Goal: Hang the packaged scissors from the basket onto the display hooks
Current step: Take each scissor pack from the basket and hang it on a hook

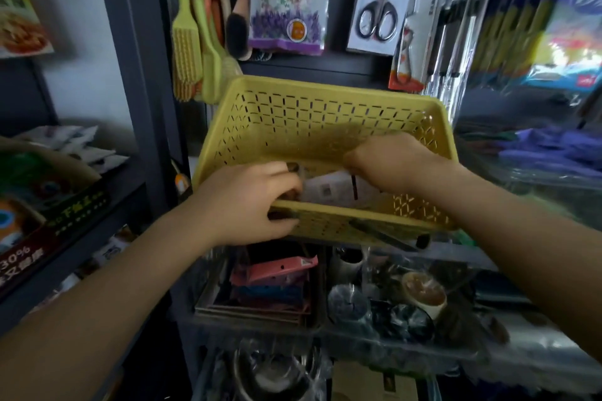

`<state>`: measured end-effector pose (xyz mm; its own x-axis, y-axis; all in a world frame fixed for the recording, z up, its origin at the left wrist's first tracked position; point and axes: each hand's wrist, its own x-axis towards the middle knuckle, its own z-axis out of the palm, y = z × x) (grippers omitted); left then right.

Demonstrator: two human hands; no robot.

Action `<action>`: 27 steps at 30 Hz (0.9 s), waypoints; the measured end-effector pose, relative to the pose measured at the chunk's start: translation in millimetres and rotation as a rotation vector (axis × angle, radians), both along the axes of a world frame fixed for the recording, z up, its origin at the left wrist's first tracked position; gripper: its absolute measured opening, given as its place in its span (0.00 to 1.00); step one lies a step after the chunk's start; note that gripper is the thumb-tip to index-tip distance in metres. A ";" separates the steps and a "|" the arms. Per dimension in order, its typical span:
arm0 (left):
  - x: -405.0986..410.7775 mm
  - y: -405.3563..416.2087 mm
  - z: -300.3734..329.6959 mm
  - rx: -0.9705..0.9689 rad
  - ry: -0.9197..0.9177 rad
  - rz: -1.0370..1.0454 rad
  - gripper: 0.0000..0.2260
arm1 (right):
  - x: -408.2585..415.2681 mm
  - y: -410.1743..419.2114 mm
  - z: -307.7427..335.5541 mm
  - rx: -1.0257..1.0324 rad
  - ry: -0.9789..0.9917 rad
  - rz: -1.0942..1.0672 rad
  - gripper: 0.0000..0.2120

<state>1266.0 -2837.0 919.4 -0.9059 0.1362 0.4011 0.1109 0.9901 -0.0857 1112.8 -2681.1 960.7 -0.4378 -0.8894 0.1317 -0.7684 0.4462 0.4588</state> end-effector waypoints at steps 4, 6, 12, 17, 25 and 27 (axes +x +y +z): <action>-21.1 -3.7 16.3 0.097 0.172 0.105 0.21 | -23.3 14.4 15.7 -0.284 0.023 -0.030 0.10; -33.7 -5.8 23.5 0.131 0.157 0.169 0.26 | -35.3 20.1 23.7 -0.546 -0.073 -0.019 0.10; -52.7 -4.0 43.7 0.366 0.012 0.143 0.47 | -54.7 10.9 44.5 -1.093 -0.563 -0.049 0.12; -86.9 17.8 61.8 0.444 0.222 0.013 0.24 | -68.7 10.7 54.9 -1.356 -1.291 -0.094 0.09; -155.1 18.4 110.7 0.098 0.179 0.032 0.37 | -93.0 12.3 64.8 -1.474 -1.472 -0.148 0.05; -168.7 14.1 125.1 0.098 0.277 0.025 0.33 | -98.1 17.8 72.7 -1.414 -1.497 -0.178 0.07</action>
